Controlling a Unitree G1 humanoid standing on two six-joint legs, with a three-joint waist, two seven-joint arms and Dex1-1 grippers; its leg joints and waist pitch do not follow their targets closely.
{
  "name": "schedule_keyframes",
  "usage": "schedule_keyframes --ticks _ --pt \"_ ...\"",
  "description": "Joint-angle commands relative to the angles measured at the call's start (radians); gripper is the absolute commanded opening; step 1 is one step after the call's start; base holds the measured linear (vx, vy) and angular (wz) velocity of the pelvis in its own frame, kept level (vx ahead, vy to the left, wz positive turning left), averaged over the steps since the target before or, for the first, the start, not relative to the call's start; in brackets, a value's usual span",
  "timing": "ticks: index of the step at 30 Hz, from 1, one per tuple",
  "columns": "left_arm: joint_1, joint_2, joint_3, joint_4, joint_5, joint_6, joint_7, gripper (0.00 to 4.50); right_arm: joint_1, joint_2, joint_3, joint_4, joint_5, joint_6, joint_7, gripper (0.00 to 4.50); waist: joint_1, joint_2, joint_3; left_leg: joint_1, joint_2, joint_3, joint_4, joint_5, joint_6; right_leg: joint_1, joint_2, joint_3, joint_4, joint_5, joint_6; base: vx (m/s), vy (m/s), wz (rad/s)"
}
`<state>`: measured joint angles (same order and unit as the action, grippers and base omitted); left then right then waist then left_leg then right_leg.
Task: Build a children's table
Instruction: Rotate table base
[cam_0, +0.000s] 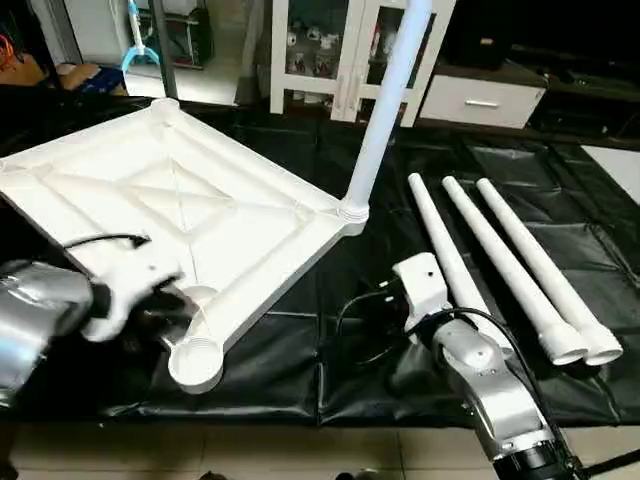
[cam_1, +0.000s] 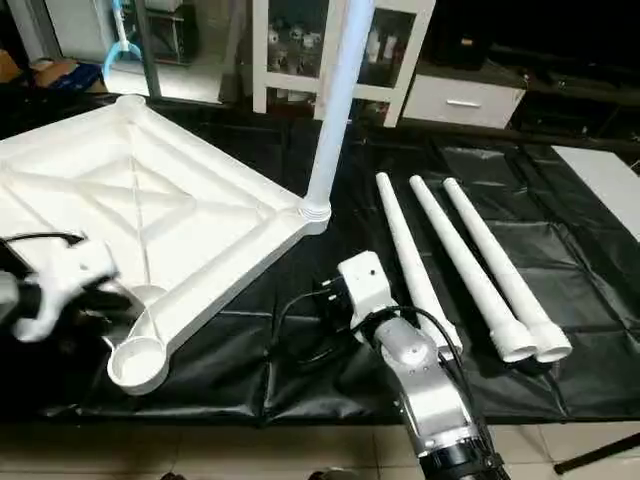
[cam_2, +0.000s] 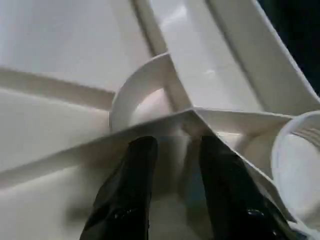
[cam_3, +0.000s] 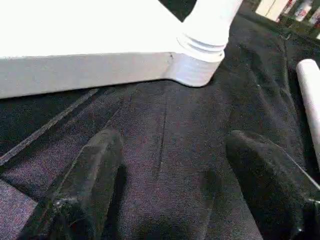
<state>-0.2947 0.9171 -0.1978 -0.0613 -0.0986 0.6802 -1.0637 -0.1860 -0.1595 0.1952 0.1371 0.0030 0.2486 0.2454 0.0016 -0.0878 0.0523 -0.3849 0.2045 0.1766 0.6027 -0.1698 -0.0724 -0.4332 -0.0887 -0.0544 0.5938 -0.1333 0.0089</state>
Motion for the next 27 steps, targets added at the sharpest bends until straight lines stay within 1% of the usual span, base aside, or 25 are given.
schedule_keyframes --ticks 1,2,3,5,6,7,8,10,11,12,13,14,16,17,18,19,20,21,22,23,24,25,26,27 --pt "-0.004 -0.018 -0.03 -0.025 0.002 0.005 -0.005 1.65 0.01 -0.013 -0.011 -0.02 -0.003 0.01 0.002 3.61 -0.008 0.034 -0.052 0.032 0.014 -0.016 -0.089 -0.52 -0.079 0.022 -0.028 0.029 -0.084 -0.525 -0.085 0.0 0.0 0.0" --pt "-0.009 -0.039 -0.049 -0.04 -0.004 0.012 -0.009 1.65 0.012 -0.015 -0.011 -0.024 -0.003 0.011 0.001 3.61 -0.007 0.039 -0.052 0.032 0.013 -0.016 -0.089 -0.522 -0.08 0.022 -0.028 0.029 -0.084 -0.523 -0.085 0.0 0.0 0.0" --pt "-0.013 -0.05 -0.059 -0.047 -0.007 0.014 -0.01 1.65 0.013 -0.016 -0.011 -0.026 -0.003 0.011 0.0 3.61 -0.005 0.042 -0.053 0.036 0.014 -0.015 -0.088 -0.521 -0.08 0.02 -0.027 0.03 -0.084 -0.513 -0.088 0.0 0.0 0.0" --pt "-0.017 -0.065 -0.069 -0.059 -0.013 0.02 -0.013 1.65 0.014 -0.016 -0.013 -0.028 -0.003 0.012 -0.002 3.61 -0.006 0.038 -0.054 0.034 0.013 -0.014 -0.088 -0.518 -0.077 0.021 -0.026 0.03 -0.084 -0.502 -0.092 0.0 0.0 0.0" --pt "-0.02 -0.074 -0.073 -0.065 -0.017 0.023 -0.013 1.65 0.015 -0.016 -0.015 -0.029 -0.004 0.012 -0.002 3.61 -0.006 0.039 -0.056 0.03 0.014 -0.016 -0.089 -0.504 -0.079 0.026 -0.026 0.03 -0.079 -0.475 -0.099 0.0 0.0 0.0" --pt "-0.024 -0.083 -0.08 -0.073 -0.022 0.027 -0.012 1.65 0.015 -0.015 -0.016 -0.031 -0.005 0.014 -0.002 3.61 -0.006 0.041 -0.056 0.03 0.014 -0.015 -0.089 -0.503 -0.079 0.026 -0.025 0.03 -0.078 -0.469 -0.101 0.0 0.0 0.0" --pt "-0.033 -0.109 -0.092 -0.088 -0.035 0.035 -0.008 1.65 0.017 -0.015 -0.02 -0.034 -0.008 0.015 -0.003 3.61 -0.006 0.038 -0.057 0.028 0.013 -0.014 -0.088 -0.495 -0.078 0.028 -0.025 0.03 -0.077 -0.458 -0.104 0.0 0.0 0.0" --pt "-0.038 -0.12 -0.096 -0.092 -0.038 0.036 -0.005 1.65 0.017 -0.015 -0.022 -0.035 -0.009 0.015 -0.004 3.61 -0.004 0.038 -0.058 0.03 0.013 -0.012 -0.087 -0.482 -0.076 0.027 -0.024 0.031 -0.075 -0.442 -0.108 0.0 0.0 0.0" --pt "-0.044 -0.144 -0.099 -0.091 -0.042 0.036 0.006 1.65 0.017 -0.015 -0.023 -0.035 -0.009 0.014 -0.004 3.61 -0.004 0.037 -0.059 0.028 0.013 -0.012 -0.087 -0.478 -0.075 0.028 -0.025 0.032 -0.075 -0.436 -0.11 0.0 0.0 0.0" --pt "-0.061 -0.192 -0.107 -0.082 -0.037 0.033 0.033 1.65 0.015 -0.017 -0.027 -0.034 -0.01 0.011 -0.006 3.61 -0.004 0.039 -0.06 0.027 0.013 -0.011 -0.087 -0.462 -0.075 0.03 -0.024 0.032 -0.072 -0.416 -0.114 0.0 0.0 0.0" --pt "-0.068 -0.211 -0.112 -0.077 -0.033 0.032 0.043 1.65 0.014 -0.017 -0.028 -0.034 -0.01 0.011 -0.006 3.61 -0.005 0.04 -0.06 0.028 0.013 -0.01 -0.086 -0.46 -0.075 0.03 -0.023 0.032 -0.072 -0.409 -0.116 0.0 0.0 0.0" --pt "-0.077 -0.235 -0.118 -0.069 -0.028 0.024 0.057 1.65 0.011 -0.018 -0.03 -0.033 -0.01 0.011 -0.007 3.61 -0.002 0.039 -0.06 0.032 0.013 -0.008 -0.085 -0.459 -0.072 0.027 -0.021 0.033 -0.073 -0.401 -0.117 0.0 0.0 0.0" --pt "-0.084 -0.253 -0.121 -0.063 -0.021 0.022 0.069 1.65 0.008 -0.018 -0.031 -0.032 -0.01 0.01 -0.008 3.61 -0.001 0.038 -0.061 0.03 0.012 -0.008 -0.083 -0.455 -0.07 0.028 -0.021 0.034 -0.073 -0.397 -0.119 0.0 0.0 0.0" --pt "-0.096 -0.286 -0.12 -0.04 -0.004 0.008 0.102 1.65 0.004 -0.018 -0.033 -0.03 -0.01 0.008 -0.009 3.61 -0.004 0.039 -0.062 0.019 0.011 -0.011 -0.086 -0.431 -0.07 0.039 -0.021 0.035 -0.068 -0.387 -0.114 0.0 0.0 0.0" --pt "-0.103 -0.306 -0.117 -0.023 0.006 -0.005 0.127 1.65 0.003 -0.018 -0.034 -0.029 -0.01 0.008 -0.009 3.61 -0.004 0.035 -0.063 0.02 0.01 -0.008 -0.083 -0.422 -0.066 0.037 -0.02 0.036 -0.07 -0.38 -0.112 0.0 0.0 0.0" --pt "-0.103 -0.306 -0.117 -0.023 0.006 -0.005 0.127 1.65 0.003 -0.018 -0.034 -0.029 -0.01 0.008 -0.009 3.61 -0.005 0.034 -0.063 0.019 0.009 -0.008 -0.083 -0.419 -0.064 0.038 -0.02 0.036 -0.07 -0.383 -0.11 0.0 0.0 0.0" --pt "-0.119 -0.335 -0.11 0.011 0.021 -0.016 0.172 1.65 0.001 -0.018 -0.035 -0.028 -0.01 0.008 -0.01 3.61 -0.004 0.036 -0.064 0.019 0.01 -0.009 -0.083 -0.417 -0.063 0.039 -0.021 0.037 -0.07 -0.385 -0.11 0.0 0.0 0.0" --pt "-0.143 -0.379 -0.098 0.059 0.045 -0.032 0.244 1.65 0.0 -0.017 -0.035 -0.028 -0.011 0.009 -0.011 3.61 -0.004 0.034 -0.063 0.022 0.008 -0.007 -0.079 -0.426 -0.059 0.034 -0.018 0.036 -0.077 -0.411 -0.1 0.0 0.0 0.0" --pt "-0.156 -0.398 -0.09 0.08 0.052 -0.029 0.275 1.65 0.0 -0.016 -0.034 -0.028 -0.011 0.008 -0.01 3.61 -0.003 0.034 -0.063 0.023 0.008 -0.006 -0.078 -0.429 -0.058 0.033 -0.017 0.036 -0.077 -0.419 -0.097 0.0 0.0 0.0" --pt "-0.163 -0.408 -0.086 0.09 0.055 -0.025 0.291 1.65 0.0 -0.016 -0.034 -0.029 -0.011 0.008 -0.009 3.61 -0.004 0.032 -0.063 0.02 0.007 -0.008 -0.078 -0.429 -0.057 0.036 -0.019 0.035 -0.079 -0.438 -0.09 0.0 0.0 0.0" --pt "-0.172 -0.414 -0.086 0.102 0.064 -0.02 0.307 1.65 0.0 -0.015 -0.032 -0.029 -0.012 0.008 -0.008 3.61 -0.005 0.033 -0.063 0.015 0.007 -0.012 -0.08 -0.426 -0.058 0.04 -0.019 0.034 -0.079 -0.458 -0.081 0.0 0.0 0.0" --pt "-0.185 -0.42 -0.085 0.121 0.082 -0.015 0.332 1.65 -0.001 -0.014 -0.031 -0.029 -0.013 0.008 -0.005 3.61 -0.008 0.03 -0.062 0.015 0.006 -0.013 -0.079 -0.432 -0.057 0.038 -0.018 0.033 -0.083 -0.475 -0.073 0.0 0.0 0.0" --pt "-0.186 -0.421 -0.085 0.124 0.085 -0.015 0.335 1.65 -0.001 -0.013 -0.031 -0.029 -0.013 0.008 -0.005 3.61 -0.008 0.03 -0.062 0.015 0.006 -0.013 -0.079 -0.432 -0.057 0.038 -0.018 0.033 -0.083 -0.475 -0.073 0.0 0.0 0.0" --pt "-0.202 -0.423 -0.081 0.159 0.102 -0.002 0.366 1.65 -0.005 -0.012 -0.03 -0.027 -0.012 0.004 -0.001 3.61 -0.013 0.029 -0.062 0.014 0.004 -0.013 -0.077 -0.433 -0.054 0.037 -0.018 0.032 -0.086 -0.49 -0.068 0.0 0.0 0.0"
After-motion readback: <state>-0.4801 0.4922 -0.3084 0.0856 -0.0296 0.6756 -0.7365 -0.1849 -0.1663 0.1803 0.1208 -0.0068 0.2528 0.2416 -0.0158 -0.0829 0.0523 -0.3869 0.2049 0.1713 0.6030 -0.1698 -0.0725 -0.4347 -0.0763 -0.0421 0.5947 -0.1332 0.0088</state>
